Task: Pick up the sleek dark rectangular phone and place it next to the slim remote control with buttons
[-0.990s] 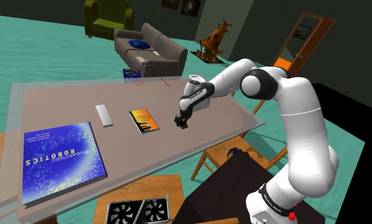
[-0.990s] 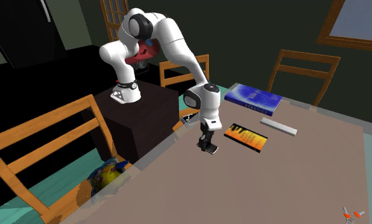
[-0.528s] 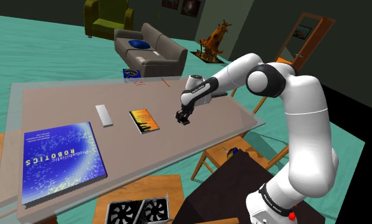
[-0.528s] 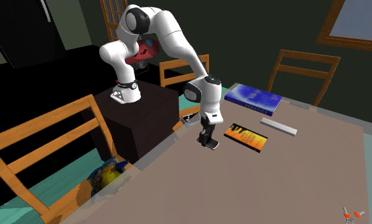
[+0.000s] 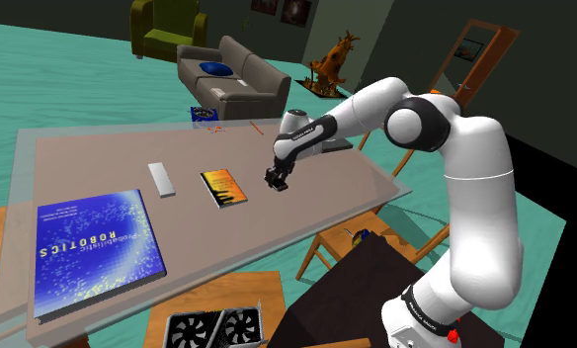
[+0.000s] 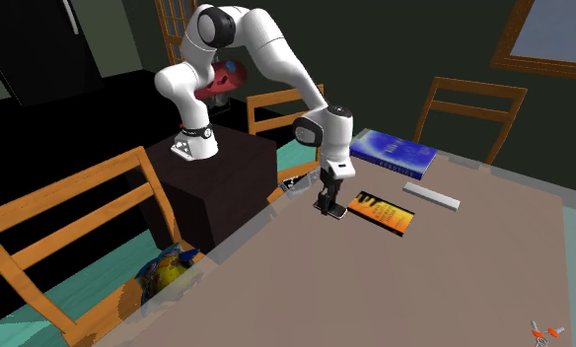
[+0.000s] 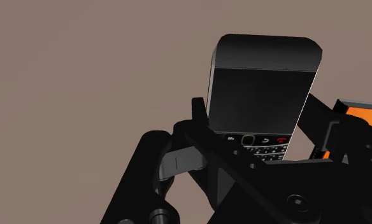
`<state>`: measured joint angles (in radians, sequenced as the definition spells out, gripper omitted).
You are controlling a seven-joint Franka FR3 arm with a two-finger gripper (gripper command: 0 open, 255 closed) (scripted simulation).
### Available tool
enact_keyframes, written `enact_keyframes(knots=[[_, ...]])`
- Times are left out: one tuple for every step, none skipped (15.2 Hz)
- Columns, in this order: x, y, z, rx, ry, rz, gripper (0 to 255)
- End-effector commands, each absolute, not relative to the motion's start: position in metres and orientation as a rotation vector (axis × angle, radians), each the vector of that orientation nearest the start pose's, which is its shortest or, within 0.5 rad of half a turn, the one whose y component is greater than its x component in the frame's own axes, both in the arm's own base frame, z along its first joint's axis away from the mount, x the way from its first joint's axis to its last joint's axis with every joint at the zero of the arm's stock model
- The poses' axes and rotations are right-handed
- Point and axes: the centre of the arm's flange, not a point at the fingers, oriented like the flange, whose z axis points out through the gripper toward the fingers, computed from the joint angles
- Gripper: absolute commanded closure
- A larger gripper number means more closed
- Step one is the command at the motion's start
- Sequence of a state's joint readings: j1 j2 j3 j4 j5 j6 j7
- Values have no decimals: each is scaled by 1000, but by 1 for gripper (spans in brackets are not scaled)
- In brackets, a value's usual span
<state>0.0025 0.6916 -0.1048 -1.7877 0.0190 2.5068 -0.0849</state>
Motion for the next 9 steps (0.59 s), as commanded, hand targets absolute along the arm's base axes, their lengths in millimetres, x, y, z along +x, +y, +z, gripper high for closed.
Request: enact_keyframes(knots=[[658, -39, 171, -3199, 14, -41, 255], [661, -26, 171, -3199, 14, -41, 255], [664, -13, 171, -3199, 14, -41, 255], [667, 0, 171, -3199, 14, -41, 255], [670, 13, 171, -3199, 14, -41, 255], [673, 26, 171, -3199, 14, -41, 255], [675, 38, 171, -3199, 14, -41, 255], [678, 51, 171, -3199, 14, -41, 255], [681, 64, 171, -3199, 14, -41, 255]])
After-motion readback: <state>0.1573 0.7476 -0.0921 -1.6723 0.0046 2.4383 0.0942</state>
